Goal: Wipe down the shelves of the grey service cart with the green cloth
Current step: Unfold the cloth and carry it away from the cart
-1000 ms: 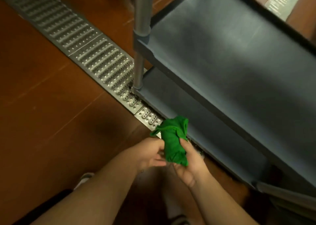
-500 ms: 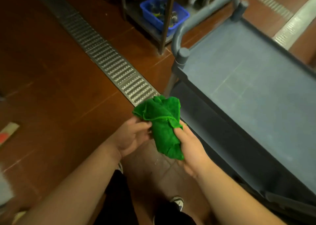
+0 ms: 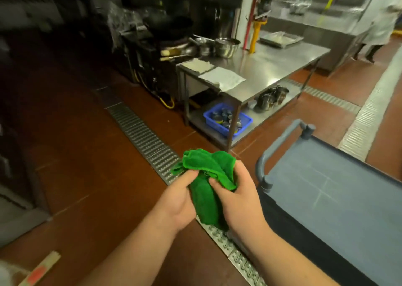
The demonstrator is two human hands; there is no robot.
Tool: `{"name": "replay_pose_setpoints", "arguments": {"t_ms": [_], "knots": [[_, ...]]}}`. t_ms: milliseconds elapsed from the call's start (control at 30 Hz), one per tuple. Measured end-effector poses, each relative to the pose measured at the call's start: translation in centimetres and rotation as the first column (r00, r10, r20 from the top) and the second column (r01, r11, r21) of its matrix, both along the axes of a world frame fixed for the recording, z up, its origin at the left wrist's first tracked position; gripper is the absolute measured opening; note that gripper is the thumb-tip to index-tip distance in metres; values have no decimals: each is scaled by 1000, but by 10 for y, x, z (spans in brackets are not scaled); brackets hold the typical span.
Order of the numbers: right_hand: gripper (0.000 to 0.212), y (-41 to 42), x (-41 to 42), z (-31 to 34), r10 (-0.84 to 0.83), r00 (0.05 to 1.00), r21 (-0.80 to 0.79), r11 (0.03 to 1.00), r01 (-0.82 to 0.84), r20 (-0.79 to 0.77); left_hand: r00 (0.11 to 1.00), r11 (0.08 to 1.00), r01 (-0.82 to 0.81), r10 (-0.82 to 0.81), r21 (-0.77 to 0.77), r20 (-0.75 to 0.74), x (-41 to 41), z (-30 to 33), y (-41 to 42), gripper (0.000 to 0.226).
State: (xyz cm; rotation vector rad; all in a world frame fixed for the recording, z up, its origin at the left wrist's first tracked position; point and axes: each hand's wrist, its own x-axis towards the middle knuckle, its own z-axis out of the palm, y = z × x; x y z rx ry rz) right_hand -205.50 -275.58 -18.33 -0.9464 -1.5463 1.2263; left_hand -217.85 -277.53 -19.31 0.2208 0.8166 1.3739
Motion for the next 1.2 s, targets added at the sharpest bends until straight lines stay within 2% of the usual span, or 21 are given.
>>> {"name": "replay_pose_setpoints", "arguments": {"t_ms": [100, 167, 233, 300, 367, 433, 533, 600, 667, 700, 767, 867, 933, 1000, 1100, 1200], "knots": [[28, 28, -5, 6, 22, 983, -66, 997, -35, -182, 993, 993, 113, -114, -18, -23, -12, 3, 23, 42], [26, 48, 6, 10, 52, 967, -130, 988, -87, -250, 985, 985, 173, -173, 14, -9, -15, 5, 38, 44], [21, 72, 25, 13, 53, 966, -178, 979, -101, -254, 968, 964, 249, -251, 93, 6, -16, 5, 59, 62], [16, 99, 46, 15, 5, 979, -229, 972, -53, -204, 944, 923, 328, -329, 202, -34, -17, 3, 87, 76], [14, 128, 65, 12, -35, 982, -296, 955, -22, -185, 924, 884, 381, -370, 271, -93, -16, 2, 115, 78], [12, 156, 77, 8, -40, 987, -295, 955, -8, -156, 932, 898, 357, -324, 259, -163, -14, 4, 142, 71], [14, 195, 77, 2, -96, 990, -196, 978, 75, -101, 949, 945, 244, -187, 216, -255, -7, 15, 180, 71], [30, 217, 71, -5, -145, 988, -121, 983, 138, -59, 946, 971, 137, -70, 194, -316, -5, 20, 201, 65], [54, 236, 65, -11, -104, 994, -44, 994, 105, 10, 914, 976, 99, -13, 193, -405, -5, 26, 219, 49], [57, 244, 61, -14, -57, 996, 4, 998, 57, 70, 895, 973, 106, -3, 205, -447, -6, 29, 228, 44], [48, 258, 52, -22, -32, 987, 63, 998, 22, 159, 836, 958, 148, 13, 247, -549, -12, 33, 244, 35], [36, 278, 38, -35, -94, 990, -38, 994, 99, 102, 771, 936, 199, 33, 289, -636, -24, 31, 271, 28], [35, 294, 27, -40, -152, 985, -88, 983, 160, 87, 785, 942, 188, 26, 278, -619, -29, 26, 290, 27], [44, 311, 18, -45, -202, 971, -139, 966, 220, 129, 816, 955, 164, 10, 248, -577, -35, 17, 311, 28], [35, 339, 5, -53, -177, 907, -156, 955, 252, 382, 802, 966, 158, -3, 206, -597, -50, 3, 347, 24], [25, 373, -16, -58, -149, 838, -159, 950, 269, 526, 758, 971, 170, -18, 170, -652, -76, -12, 390, 19]]}}
